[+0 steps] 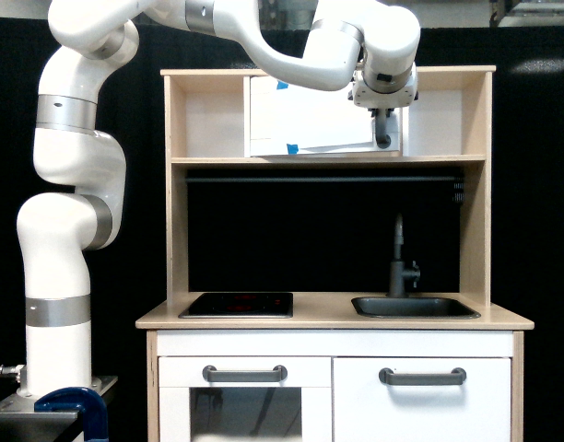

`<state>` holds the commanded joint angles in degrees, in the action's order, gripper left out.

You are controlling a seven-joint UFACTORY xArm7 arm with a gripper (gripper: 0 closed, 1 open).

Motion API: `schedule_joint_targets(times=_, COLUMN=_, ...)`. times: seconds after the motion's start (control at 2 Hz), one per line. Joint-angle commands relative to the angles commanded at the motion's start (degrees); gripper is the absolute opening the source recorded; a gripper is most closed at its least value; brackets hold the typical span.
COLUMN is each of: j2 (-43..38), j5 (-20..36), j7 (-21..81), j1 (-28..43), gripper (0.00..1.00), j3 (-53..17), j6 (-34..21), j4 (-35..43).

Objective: Open the oven door

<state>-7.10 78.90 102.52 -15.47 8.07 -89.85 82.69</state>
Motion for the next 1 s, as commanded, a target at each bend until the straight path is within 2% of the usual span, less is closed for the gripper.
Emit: schedule_joint_targets(times=1.0, j2=1.79, j5=0.11, j7=-0.74, j1=-0.34, gripper=0.0, j3=-0.44, j6=-0.95, j4=-0.87)
